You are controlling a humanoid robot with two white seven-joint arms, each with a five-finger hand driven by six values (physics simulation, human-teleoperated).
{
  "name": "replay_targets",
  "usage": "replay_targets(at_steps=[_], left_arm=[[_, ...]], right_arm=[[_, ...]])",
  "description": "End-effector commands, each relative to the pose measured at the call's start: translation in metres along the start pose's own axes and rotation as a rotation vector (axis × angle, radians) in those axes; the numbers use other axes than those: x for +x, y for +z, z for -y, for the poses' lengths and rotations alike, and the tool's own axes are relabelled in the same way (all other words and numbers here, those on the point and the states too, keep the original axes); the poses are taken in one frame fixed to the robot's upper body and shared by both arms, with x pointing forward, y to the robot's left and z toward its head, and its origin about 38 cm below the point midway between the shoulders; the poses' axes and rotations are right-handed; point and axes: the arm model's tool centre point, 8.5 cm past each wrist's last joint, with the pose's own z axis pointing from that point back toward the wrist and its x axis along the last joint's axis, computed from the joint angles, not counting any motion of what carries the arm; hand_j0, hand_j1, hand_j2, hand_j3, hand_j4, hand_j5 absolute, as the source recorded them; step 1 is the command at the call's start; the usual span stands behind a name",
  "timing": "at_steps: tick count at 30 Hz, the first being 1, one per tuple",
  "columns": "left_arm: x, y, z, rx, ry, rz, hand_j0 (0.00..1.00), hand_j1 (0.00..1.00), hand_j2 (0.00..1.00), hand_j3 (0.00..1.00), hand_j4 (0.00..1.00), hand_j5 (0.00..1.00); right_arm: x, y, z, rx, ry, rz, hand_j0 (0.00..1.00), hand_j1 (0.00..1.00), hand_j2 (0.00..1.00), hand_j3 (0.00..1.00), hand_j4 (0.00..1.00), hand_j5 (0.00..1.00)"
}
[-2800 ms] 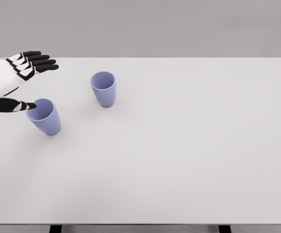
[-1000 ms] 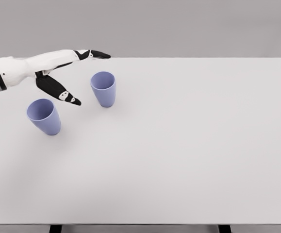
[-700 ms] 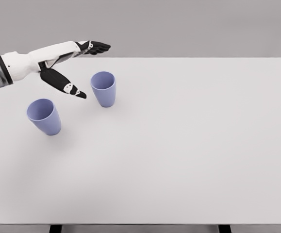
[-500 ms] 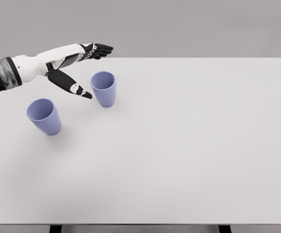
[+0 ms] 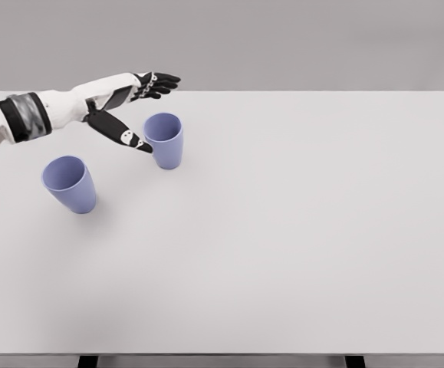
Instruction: Place the right cup on the left cup with left arm
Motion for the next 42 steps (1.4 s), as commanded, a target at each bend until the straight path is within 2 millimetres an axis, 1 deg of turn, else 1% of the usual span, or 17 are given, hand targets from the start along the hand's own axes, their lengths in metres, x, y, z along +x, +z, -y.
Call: replay_targets(at_steps=[1,2,3,4,5,8,11,14,17,19,26,27,31,35,42], left_arm=[[-0.005,-0.005,0.001,0.002,0.024,-0.001,1.0,1.0,1.0,1.0,1.0,1.0],[-0.008,-0.01,0.003,-0.009,0.028,-0.011,1.0,1.0,1.0,1.0,1.0,1.0],[-0.008,-0.01,0.003,-0.01,0.028,-0.011,1.0,1.0,1.0,1.0,1.0,1.0],[-0.013,-0.012,0.003,-0.014,0.033,-0.03,1.0,1.0,1.0,1.0,1.0,1.0],[-0.016,-0.018,0.005,-0.02,0.044,-0.031,1.0,1.0,1.0,1.0,1.0,1.0],[-0.018,-0.022,0.009,-0.028,0.053,-0.032,1.0,1.0,1.0,1.0,1.0,1.0],[-0.018,-0.022,0.009,-0.028,0.053,-0.032,1.0,1.0,1.0,1.0,1.0,1.0],[-0.025,-0.024,0.008,-0.022,0.071,-0.046,1.0,1.0,1.0,1.0,1.0,1.0],[-0.024,-0.025,0.006,-0.019,0.071,-0.044,1.0,1.0,1.0,1.0,1.0,1.0],[-0.029,-0.024,0.004,-0.012,0.082,-0.057,1.0,1.0,1.0,1.0,1.0,1.0],[-0.029,-0.026,0.004,-0.01,0.085,-0.056,1.0,1.0,1.0,1.0,1.0,1.0],[-0.04,-0.028,0.004,-0.005,0.108,-0.079,1.0,1.0,1.0,1.0,1.0,1.0],[-0.046,-0.031,0.006,-0.004,0.125,-0.088,1.0,1.0,1.0,1.0,1.0,1.0],[-0.049,-0.03,0.005,0.001,0.132,-0.096,1.0,1.0,1.0,1.0,1.0,1.0],[-0.049,-0.032,0.006,-0.001,0.135,-0.092,1.0,1.0,1.0,1.0,1.0,1.0]], right_arm=[[0.0,0.0,0.0,0.0,0.0,0.0,1.0,1.0,1.0,1.0,1.0,1.0],[0.0,0.0,0.0,0.0,0.0,0.0,1.0,1.0,1.0,1.0,1.0,1.0],[0.0,0.0,0.0,0.0,0.0,0.0,1.0,1.0,1.0,1.0,1.0,1.0],[0.0,0.0,0.0,0.0,0.0,0.0,1.0,1.0,1.0,1.0,1.0,1.0],[0.0,0.0,0.0,0.0,0.0,0.0,1.0,1.0,1.0,1.0,1.0,1.0],[0.0,0.0,0.0,0.0,0.0,0.0,1.0,1.0,1.0,1.0,1.0,1.0],[0.0,0.0,0.0,0.0,0.0,0.0,1.0,1.0,1.0,1.0,1.0,1.0],[0.0,0.0,0.0,0.0,0.0,0.0,1.0,1.0,1.0,1.0,1.0,1.0],[0.0,0.0,0.0,0.0,0.0,0.0,1.0,1.0,1.0,1.0,1.0,1.0],[0.0,0.0,0.0,0.0,0.0,0.0,1.0,1.0,1.0,1.0,1.0,1.0],[0.0,0.0,0.0,0.0,0.0,0.0,1.0,1.0,1.0,1.0,1.0,1.0],[0.0,0.0,0.0,0.0,0.0,0.0,1.0,1.0,1.0,1.0,1.0,1.0],[0.0,0.0,0.0,0.0,0.0,0.0,1.0,1.0,1.0,1.0,1.0,1.0],[0.0,0.0,0.0,0.0,0.0,0.0,1.0,1.0,1.0,1.0,1.0,1.0],[0.0,0.0,0.0,0.0,0.0,0.0,1.0,1.0,1.0,1.0,1.0,1.0]])
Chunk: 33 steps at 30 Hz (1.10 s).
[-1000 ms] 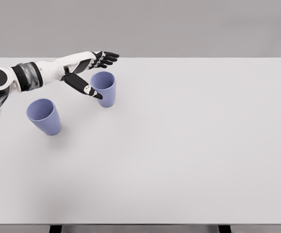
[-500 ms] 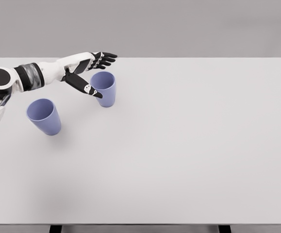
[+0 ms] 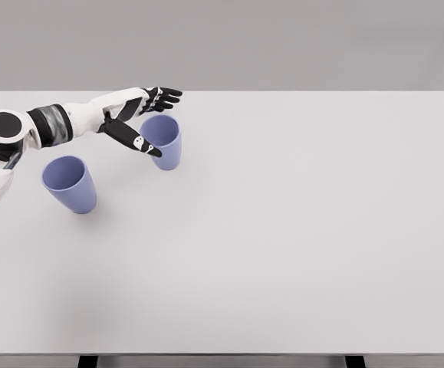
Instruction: Place the right cup on the left cup with left arm
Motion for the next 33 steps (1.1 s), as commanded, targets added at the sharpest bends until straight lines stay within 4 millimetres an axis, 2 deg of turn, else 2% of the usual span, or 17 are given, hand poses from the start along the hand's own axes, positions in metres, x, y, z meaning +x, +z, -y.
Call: replay_targets(at_steps=[1,28,33], left_arm=[[0.001,0.0,0.0,0.0,0.003,0.004,1.0,1.0,1.0,1.0,1.0,1.0],[-0.003,0.001,-0.001,0.004,0.009,-0.004,1.0,1.0,1.0,1.0,1.0,1.0],[-0.012,0.0,-0.004,0.014,0.031,-0.023,1.0,1.0,1.0,1.0,1.0,1.0]], right_arm=[[0.0,0.0,0.0,0.0,0.0,0.0,1.0,1.0,1.0,1.0,1.0,1.0],[0.0,0.0,0.0,0.0,0.0,0.0,1.0,1.0,1.0,1.0,1.0,1.0],[0.0,0.0,0.0,0.0,0.0,0.0,1.0,1.0,1.0,1.0,1.0,1.0]])
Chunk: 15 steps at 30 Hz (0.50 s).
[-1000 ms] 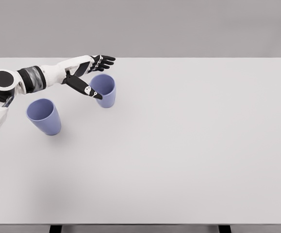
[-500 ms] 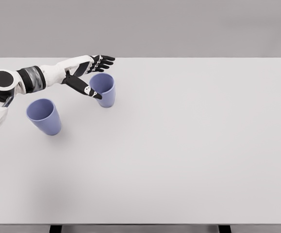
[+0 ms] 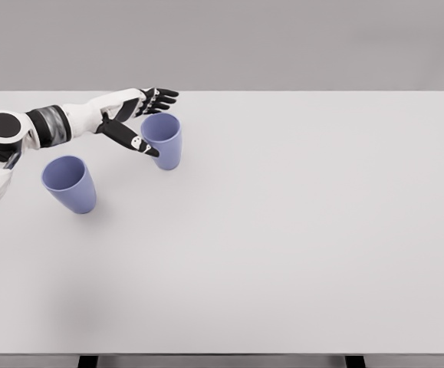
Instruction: Place the right cup on the left cup with left arm
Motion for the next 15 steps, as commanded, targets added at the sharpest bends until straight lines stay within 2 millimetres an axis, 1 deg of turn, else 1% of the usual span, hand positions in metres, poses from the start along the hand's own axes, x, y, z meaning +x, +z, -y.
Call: replay_targets(at_steps=[1,6,7,15], left_arm=[[-0.003,-0.001,0.0,0.003,0.012,-0.003,1.0,1.0,1.0,1.0,1.0,1.0],[-0.005,-0.003,0.0,0.004,0.015,-0.008,1.0,1.0,1.0,1.0,1.0,1.0],[-0.009,-0.005,0.0,0.006,0.025,-0.018,1.0,1.0,1.0,1.0,1.0,1.0],[-0.014,-0.004,-0.002,0.013,0.034,-0.028,1.0,1.0,1.0,1.0,1.0,1.0]], right_arm=[[0.0,0.0,0.0,0.0,0.0,0.0,1.0,1.0,1.0,1.0,1.0,1.0],[0.0,0.0,0.0,0.0,0.0,0.0,1.0,1.0,1.0,1.0,1.0,1.0],[0.0,0.0,0.0,0.0,0.0,0.0,1.0,1.0,1.0,1.0,1.0,1.0],[0.0,0.0,0.0,0.0,0.0,0.0,1.0,1.0,1.0,1.0,1.0,1.0]])
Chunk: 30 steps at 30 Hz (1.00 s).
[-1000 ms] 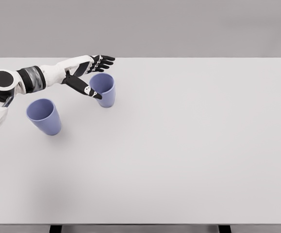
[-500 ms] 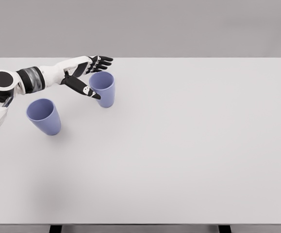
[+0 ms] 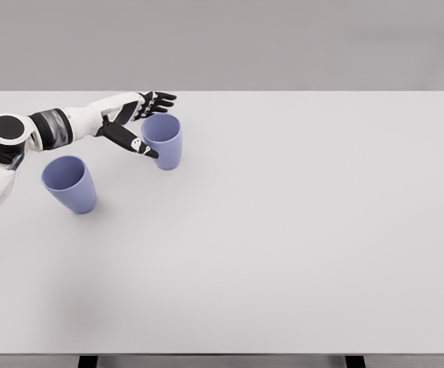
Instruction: Place the right cup on the left cup with left arm
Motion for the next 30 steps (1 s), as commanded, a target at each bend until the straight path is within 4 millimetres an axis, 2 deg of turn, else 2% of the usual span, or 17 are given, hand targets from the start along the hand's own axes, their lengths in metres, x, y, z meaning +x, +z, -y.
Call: replay_targets(at_steps=[1,30], left_arm=[[-0.002,0.0,-0.001,0.002,0.008,-0.001,1.0,1.0,1.0,1.0,1.0,1.0],[-0.008,-0.013,0.001,0.009,0.011,-0.03,1.0,1.0,1.0,1.0,1.0,1.0]], right_arm=[[0.0,0.0,0.0,0.0,0.0,0.0,1.0,1.0,1.0,1.0,1.0,1.0],[0.0,0.0,0.0,0.0,0.0,0.0,1.0,1.0,1.0,1.0,1.0,1.0]])
